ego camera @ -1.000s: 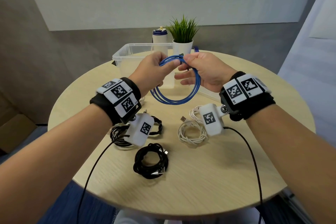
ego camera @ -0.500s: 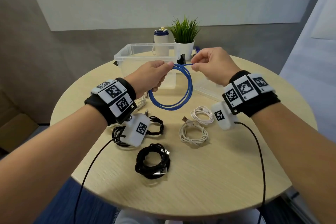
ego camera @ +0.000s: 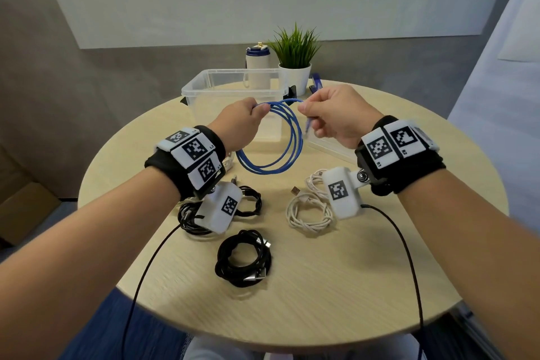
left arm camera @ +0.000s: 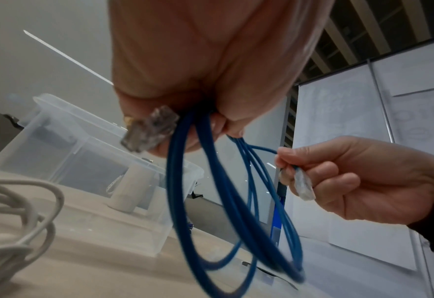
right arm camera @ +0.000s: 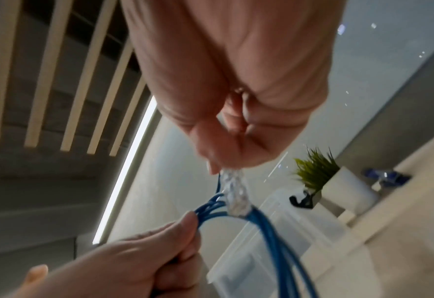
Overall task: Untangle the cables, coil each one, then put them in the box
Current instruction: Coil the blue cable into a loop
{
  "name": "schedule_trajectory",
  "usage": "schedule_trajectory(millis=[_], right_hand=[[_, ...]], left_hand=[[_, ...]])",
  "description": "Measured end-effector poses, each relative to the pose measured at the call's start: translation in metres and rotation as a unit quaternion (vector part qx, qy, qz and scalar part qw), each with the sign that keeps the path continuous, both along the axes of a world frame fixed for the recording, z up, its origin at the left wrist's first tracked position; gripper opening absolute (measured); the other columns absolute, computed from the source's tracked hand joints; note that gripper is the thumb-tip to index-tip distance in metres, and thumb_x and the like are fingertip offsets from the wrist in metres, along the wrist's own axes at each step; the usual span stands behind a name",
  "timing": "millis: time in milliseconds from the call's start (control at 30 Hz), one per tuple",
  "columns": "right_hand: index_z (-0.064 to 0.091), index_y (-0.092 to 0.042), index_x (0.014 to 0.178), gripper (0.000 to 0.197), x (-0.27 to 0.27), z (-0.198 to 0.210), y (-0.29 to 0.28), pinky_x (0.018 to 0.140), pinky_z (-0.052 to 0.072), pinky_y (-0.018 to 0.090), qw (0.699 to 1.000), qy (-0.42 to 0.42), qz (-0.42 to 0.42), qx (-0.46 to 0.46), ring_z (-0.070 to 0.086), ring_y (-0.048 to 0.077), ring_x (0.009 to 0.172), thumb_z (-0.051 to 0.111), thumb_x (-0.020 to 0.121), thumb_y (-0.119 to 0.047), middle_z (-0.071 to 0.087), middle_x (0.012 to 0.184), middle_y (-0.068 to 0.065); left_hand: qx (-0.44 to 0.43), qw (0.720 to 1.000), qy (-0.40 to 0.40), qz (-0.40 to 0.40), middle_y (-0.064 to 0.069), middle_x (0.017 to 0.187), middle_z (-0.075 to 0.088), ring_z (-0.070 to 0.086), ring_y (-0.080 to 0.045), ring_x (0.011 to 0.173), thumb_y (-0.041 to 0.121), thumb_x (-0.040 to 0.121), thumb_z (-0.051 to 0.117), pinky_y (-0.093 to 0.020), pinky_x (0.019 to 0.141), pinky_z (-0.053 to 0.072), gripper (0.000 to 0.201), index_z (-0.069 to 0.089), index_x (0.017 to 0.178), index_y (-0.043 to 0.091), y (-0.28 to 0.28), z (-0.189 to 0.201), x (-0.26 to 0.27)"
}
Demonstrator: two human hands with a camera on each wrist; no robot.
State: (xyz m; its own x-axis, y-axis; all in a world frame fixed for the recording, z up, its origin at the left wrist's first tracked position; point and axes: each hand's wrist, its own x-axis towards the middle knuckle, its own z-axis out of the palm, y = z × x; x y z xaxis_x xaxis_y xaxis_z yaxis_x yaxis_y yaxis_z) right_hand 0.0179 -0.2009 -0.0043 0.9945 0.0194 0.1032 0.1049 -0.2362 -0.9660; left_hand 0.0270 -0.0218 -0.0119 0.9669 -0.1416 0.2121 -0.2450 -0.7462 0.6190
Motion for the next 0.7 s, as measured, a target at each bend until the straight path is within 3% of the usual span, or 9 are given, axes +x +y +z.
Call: schedule_trajectory(millis=[67, 133, 267, 333, 433, 600, 700], right_hand=[[0.054, -0.006, 0.082, 0.011, -0.004, 0.000, 0.005, 0.044, 0.050, 0.022, 0.996, 0.027, 0.045, 0.079, 0.060, 0.014, 0.046, 0.060, 0.090, -0.001, 0.057, 0.063, 0.008], [0.053, -0.005, 0.086, 0.010, -0.006, 0.001, 0.005, 0.046, 0.053, 0.023, 0.991, 0.026, 0.063, 0.111, 0.066, 0.018, 0.052, 0.061, 0.089, 0.001, 0.061, 0.064, 0.009], [0.061, -0.009, 0.080, 0.013, -0.005, 0.001, 0.005, 0.045, 0.045, 0.020, 0.998, -0.052, 0.013, -0.023, 0.058, 0.012, 0.053, 0.074, 0.080, -0.007, 0.064, 0.069, 0.007], [0.065, -0.008, 0.077, 0.016, -0.003, -0.002, 0.007, 0.054, 0.051, 0.025, 0.991, -0.104, -0.021, -0.080, 0.058, 0.013, 0.060, 0.080, 0.074, -0.012, 0.065, 0.073, 0.009], [0.064, -0.007, 0.074, 0.020, -0.002, -0.005, 0.009, 0.075, 0.057, 0.040, 0.983, -0.135, -0.052, -0.114, 0.064, 0.025, 0.074, 0.082, 0.071, -0.016, 0.068, 0.083, 0.016], [0.058, -0.015, 0.067, 0.023, 0.000, -0.002, 0.008, 0.081, 0.056, 0.048, 0.983, -0.139, -0.054, -0.109, 0.068, 0.028, 0.084, 0.080, 0.071, -0.012, 0.069, 0.085, 0.013], [0.056, -0.016, 0.072, 0.023, 0.000, -0.001, 0.005, 0.080, 0.056, 0.048, 0.984, -0.140, -0.048, -0.101, 0.069, 0.029, 0.083, 0.078, 0.073, -0.007, 0.070, 0.085, 0.015]], left_hand=[[-0.079, 0.997, 0.019, -0.001, -0.001, 0.066, 0.040, 0.038, -0.017, 0.056, 0.038, 0.101, 0.035, -0.030, 0.056, 0.037, 0.031, 0.047, 0.086, 0.013, -0.001, -0.001, 0.002], [-0.191, 0.980, 0.057, -0.010, -0.002, 0.065, 0.037, 0.036, -0.017, 0.053, 0.038, 0.101, 0.035, -0.030, 0.051, 0.038, 0.030, 0.044, 0.079, 0.020, -0.002, -0.001, 0.000], [-0.336, 0.934, 0.118, -0.042, 0.002, 0.061, 0.031, 0.028, -0.011, 0.049, 0.039, 0.102, 0.033, -0.022, 0.042, 0.032, 0.032, 0.041, 0.077, 0.021, -0.005, 0.002, -0.007], [-0.368, 0.919, 0.129, -0.058, 0.004, 0.058, 0.029, 0.026, -0.009, 0.046, 0.039, 0.101, 0.034, -0.021, 0.041, 0.030, 0.033, 0.039, 0.075, 0.020, -0.006, 0.003, -0.009], [-0.389, 0.909, 0.134, -0.071, 0.006, 0.056, 0.029, 0.026, -0.009, 0.044, 0.040, 0.101, 0.034, -0.020, 0.041, 0.030, 0.034, 0.038, 0.075, 0.019, -0.008, 0.004, -0.010], [-0.420, 0.893, 0.135, -0.083, 0.008, 0.053, 0.029, 0.027, -0.008, 0.043, 0.041, 0.101, 0.035, -0.019, 0.041, 0.030, 0.035, 0.036, 0.074, 0.019, -0.009, 0.003, -0.011], [-0.429, 0.891, 0.130, -0.075, 0.008, 0.053, 0.028, 0.026, -0.008, 0.043, 0.042, 0.101, 0.035, -0.020, 0.042, 0.029, 0.034, 0.037, 0.075, 0.019, -0.009, 0.004, -0.012]])
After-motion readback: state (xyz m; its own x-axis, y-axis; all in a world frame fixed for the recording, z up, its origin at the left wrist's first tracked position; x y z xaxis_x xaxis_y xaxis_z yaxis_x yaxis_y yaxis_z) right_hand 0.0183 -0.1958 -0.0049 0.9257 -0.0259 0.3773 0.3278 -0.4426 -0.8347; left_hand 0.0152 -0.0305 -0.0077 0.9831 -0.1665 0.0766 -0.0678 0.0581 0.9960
